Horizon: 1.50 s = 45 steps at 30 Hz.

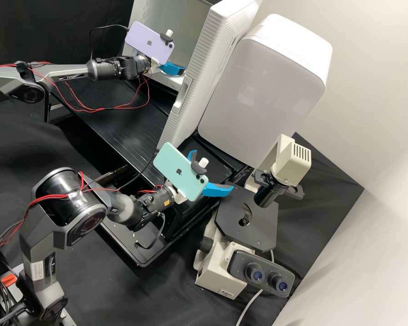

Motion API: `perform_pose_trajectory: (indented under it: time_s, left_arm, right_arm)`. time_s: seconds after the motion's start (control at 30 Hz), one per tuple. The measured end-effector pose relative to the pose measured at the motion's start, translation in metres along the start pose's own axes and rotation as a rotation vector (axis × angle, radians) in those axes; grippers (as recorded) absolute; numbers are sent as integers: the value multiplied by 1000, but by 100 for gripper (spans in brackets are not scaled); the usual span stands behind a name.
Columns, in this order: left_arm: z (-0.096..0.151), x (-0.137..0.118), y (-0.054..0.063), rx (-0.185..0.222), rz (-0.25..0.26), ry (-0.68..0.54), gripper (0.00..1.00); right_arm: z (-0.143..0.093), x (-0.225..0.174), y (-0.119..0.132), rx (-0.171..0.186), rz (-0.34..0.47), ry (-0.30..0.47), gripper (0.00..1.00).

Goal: Take the petri dish out of the incubator

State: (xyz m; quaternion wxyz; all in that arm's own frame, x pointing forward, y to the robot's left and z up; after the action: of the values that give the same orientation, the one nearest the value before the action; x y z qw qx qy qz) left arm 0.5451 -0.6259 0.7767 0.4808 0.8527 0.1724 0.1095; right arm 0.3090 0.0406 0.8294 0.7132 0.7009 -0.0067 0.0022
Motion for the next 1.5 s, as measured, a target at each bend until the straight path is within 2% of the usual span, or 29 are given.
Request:
perform_pose_trajectory:
  time_s: [1.1, 1.17, 1.23, 1.27, 1.37, 1.5]
  left_arm:
    - [0, 0, 0, 0, 0, 0, 0]
    - [1, -1, 4, -15, 10, 0, 0]
    - [1, 1, 5, -14, 18, 14, 0]
    - [1, 3, 0, -7, 6, 17, 0]
    - [1, 3, -2, -6, 1, 5, 0]
    - [1, 0, 4, -27, 7, 6, 0]
  right_arm:
    - [0, 0, 0, 0, 0, 0, 100]
    - [0, 0, 0, 0, 0, 0, 100]
    - [0, 0, 0, 0, 0, 0, 100]
    - [0, 0, 0, 0, 0, 0, 100]
    - [0, 0, 0, 0, 0, 0, 100]
    - [0, 0, 0, 0, 0, 0, 100]
